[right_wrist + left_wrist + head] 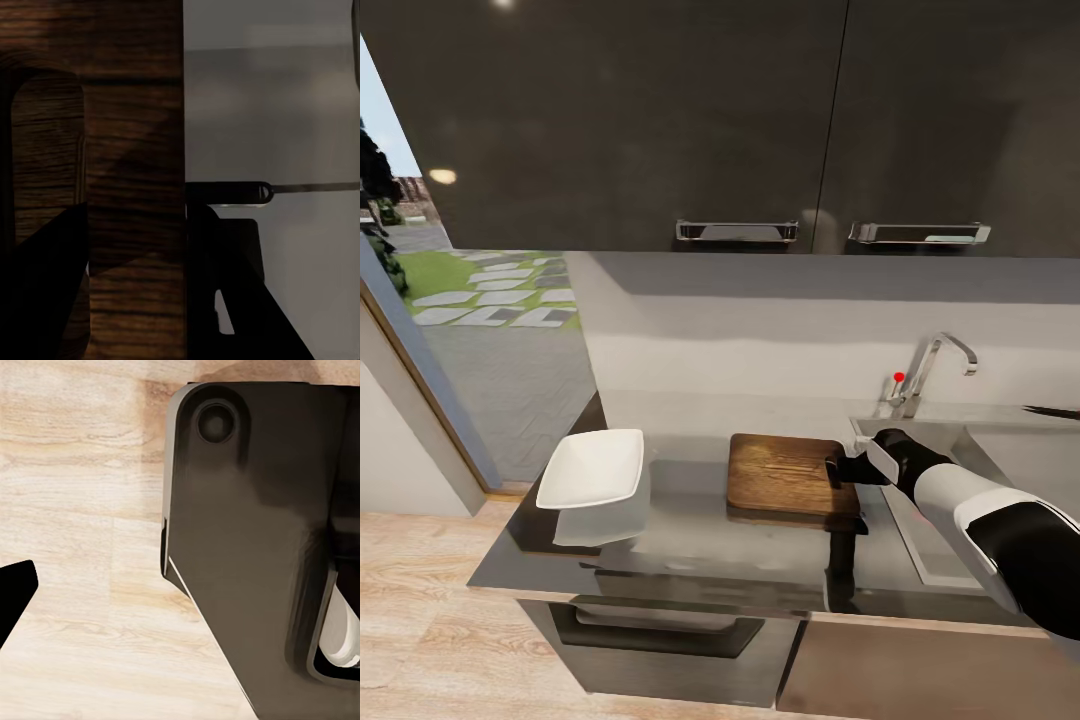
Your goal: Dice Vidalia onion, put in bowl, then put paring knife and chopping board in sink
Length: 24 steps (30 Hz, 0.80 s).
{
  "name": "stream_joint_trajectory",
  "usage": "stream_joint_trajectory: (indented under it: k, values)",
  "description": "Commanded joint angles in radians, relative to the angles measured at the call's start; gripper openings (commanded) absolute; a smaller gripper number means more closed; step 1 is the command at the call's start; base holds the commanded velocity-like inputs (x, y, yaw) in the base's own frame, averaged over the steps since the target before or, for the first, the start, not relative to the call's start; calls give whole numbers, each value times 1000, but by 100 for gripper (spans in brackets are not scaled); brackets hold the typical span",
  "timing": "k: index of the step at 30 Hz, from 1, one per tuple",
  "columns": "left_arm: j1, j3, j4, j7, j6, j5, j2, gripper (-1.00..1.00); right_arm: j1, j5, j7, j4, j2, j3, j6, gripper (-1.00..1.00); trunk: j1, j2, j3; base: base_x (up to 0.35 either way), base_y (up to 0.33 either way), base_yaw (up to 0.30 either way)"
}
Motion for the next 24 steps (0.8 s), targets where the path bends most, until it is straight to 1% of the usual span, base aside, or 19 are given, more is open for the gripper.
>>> stream_joint_trajectory:
  k: [1, 13, 18, 24]
  values:
    - [0, 0, 1, -1, -4, 6, 0, 100, -1, -6, 2, -2, -1, 7, 5, -100, 1, -2, -2, 0, 0, 0]
    - [0, 1, 1, -1, -4, 6, 0, 100, -1, -2, 3, -2, -4, 8, 5, -100, 1, -2, -2, 0, 0, 0]
    - [0, 2, 1, -1, -3, 7, 1, 100, -1, 35, 4, -2, -6, 7, 5, -100, 1, -2, -2, 0, 0, 0]
    - [0, 2, 1, 0, -2, 8, 1, 100, -1, 57, 4, -2, -10, 8, 5, -100, 1, -2, -2, 0, 0, 0]
